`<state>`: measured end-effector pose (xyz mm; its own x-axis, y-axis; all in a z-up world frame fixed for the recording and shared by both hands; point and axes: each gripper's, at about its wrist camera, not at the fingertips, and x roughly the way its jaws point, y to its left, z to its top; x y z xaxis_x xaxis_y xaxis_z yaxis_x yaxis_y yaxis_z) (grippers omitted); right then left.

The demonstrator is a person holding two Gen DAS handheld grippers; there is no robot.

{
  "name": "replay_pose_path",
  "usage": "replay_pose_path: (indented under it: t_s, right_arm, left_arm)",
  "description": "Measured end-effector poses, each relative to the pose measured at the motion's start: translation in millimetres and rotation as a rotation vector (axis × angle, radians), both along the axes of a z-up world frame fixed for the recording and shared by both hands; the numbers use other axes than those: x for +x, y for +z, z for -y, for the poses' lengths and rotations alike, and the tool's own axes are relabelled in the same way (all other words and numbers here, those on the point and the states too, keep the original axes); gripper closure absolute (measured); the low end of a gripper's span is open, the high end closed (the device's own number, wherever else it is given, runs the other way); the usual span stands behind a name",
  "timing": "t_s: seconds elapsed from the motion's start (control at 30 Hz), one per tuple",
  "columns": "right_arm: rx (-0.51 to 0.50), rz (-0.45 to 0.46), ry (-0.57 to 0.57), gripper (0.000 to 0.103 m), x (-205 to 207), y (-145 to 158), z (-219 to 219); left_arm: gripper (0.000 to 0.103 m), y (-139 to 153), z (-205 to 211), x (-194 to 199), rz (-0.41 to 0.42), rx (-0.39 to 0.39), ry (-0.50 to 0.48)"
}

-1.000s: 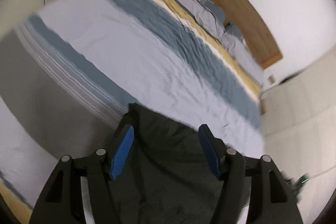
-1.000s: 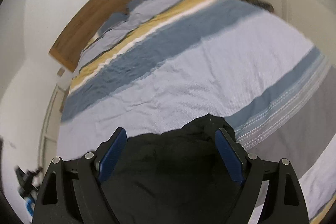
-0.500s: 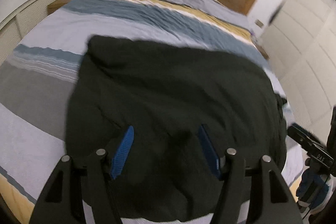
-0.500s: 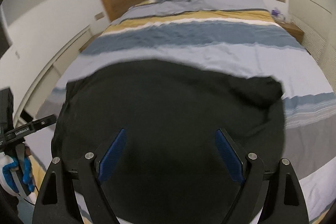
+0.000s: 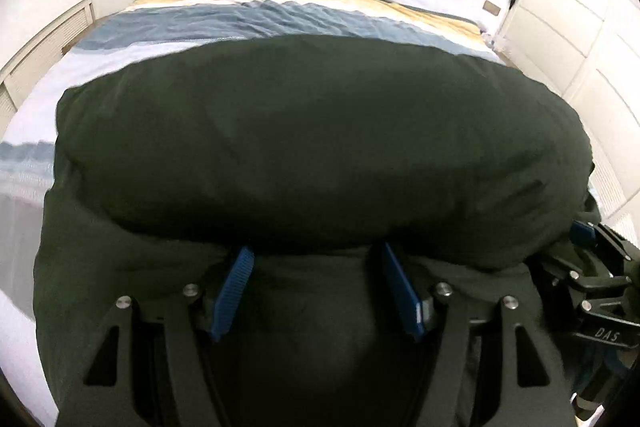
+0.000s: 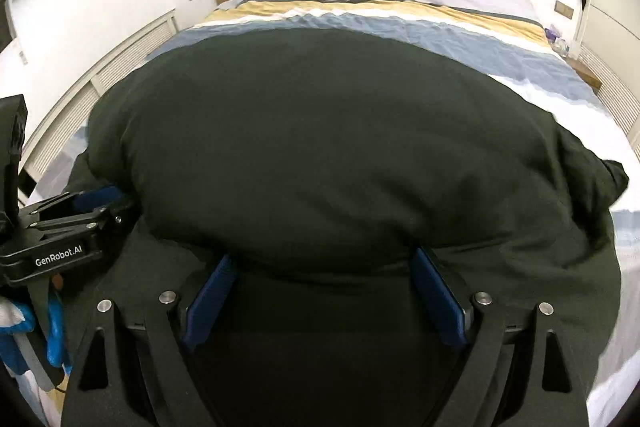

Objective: Fold large clothes

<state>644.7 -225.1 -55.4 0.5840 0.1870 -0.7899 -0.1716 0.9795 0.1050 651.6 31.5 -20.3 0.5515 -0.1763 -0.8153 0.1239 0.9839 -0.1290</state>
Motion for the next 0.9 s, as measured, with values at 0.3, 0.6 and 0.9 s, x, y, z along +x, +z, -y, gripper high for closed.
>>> replay_pose_path:
  t_s: [0.3, 0.6, 0.9]
  right_arm:
    - [0.009, -0.022, -0.024, 0.014, 78, -11, 10]
    - [0.030, -0.069, -0.034, 0.012, 100, -26, 13]
    - [-0.050, 0.008, -0.011, 0.012, 103, 8, -1]
  left_arm:
    - [0.038, 1, 8, 87, -0.040, 0.051, 0.004]
    - [0.033, -14, 8, 114, -0.045, 0.048, 0.026]
    - [0.033, 9, 11, 119, -0.012, 0.065, 0.011]
